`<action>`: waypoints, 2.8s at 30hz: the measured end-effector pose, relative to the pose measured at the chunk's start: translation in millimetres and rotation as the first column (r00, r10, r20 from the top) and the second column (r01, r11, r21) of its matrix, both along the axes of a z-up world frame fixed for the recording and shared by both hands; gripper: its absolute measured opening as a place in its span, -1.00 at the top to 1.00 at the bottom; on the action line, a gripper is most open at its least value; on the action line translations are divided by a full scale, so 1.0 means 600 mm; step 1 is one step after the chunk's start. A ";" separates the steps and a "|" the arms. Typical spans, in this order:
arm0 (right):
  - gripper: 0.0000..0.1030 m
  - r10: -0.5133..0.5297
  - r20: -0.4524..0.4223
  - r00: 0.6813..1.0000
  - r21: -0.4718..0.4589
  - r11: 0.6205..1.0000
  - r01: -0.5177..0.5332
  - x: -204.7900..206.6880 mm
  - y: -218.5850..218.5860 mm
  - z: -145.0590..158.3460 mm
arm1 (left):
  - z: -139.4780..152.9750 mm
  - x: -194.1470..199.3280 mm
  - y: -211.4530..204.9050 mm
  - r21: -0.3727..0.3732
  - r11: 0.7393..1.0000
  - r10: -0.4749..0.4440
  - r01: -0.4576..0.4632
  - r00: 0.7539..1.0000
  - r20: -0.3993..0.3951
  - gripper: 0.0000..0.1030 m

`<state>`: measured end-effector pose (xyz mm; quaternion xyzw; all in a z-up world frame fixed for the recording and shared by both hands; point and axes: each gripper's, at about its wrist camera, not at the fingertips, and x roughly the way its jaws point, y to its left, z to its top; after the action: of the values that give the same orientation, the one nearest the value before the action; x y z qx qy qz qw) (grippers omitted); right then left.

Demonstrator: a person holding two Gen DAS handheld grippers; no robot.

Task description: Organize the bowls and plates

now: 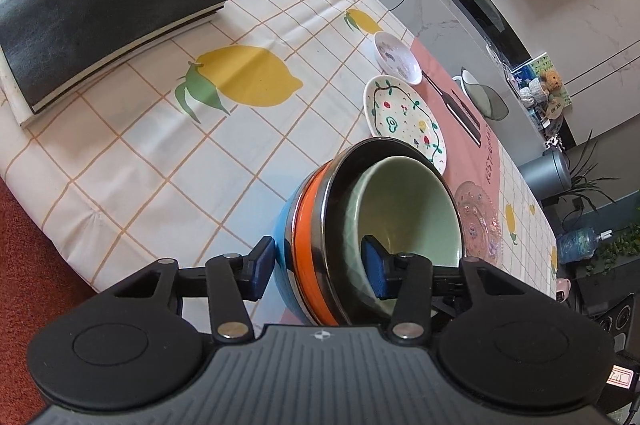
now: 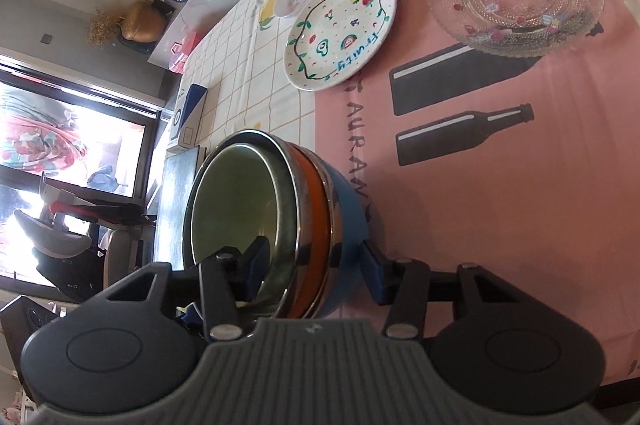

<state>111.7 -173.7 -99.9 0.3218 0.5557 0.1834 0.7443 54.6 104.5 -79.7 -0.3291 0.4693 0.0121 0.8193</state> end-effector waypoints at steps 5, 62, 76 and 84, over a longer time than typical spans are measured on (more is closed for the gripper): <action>0.05 0.025 0.003 1.000 -0.021 0.999 -0.025 0.025 0.034 0.002 | 0.002 0.026 0.031 0.012 1.000 0.017 -0.017 1.000 0.004 -0.01; -0.63 -0.267 0.475 0.838 -0.236 0.879 0.414 -0.020 -0.267 0.009 | -0.001 0.087 -0.321 0.363 0.909 -0.319 0.207 0.904 0.285 -0.09; 0.05 -0.353 0.374 0.857 -0.201 0.872 0.447 0.065 -0.314 -0.053 | -0.051 0.172 -0.332 0.298 0.938 -0.248 0.176 0.943 0.223 -0.03; 0.19 -0.350 0.363 0.864 -0.179 0.884 0.433 0.097 -0.313 -0.072 | -0.080 0.197 -0.343 0.272 0.940 -0.263 0.207 0.946 0.187 0.10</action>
<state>169.6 -361.7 -142.9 0.2964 0.3688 0.0043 0.8810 172.7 -101.4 -127.6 -0.1642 0.4061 -0.0641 0.8967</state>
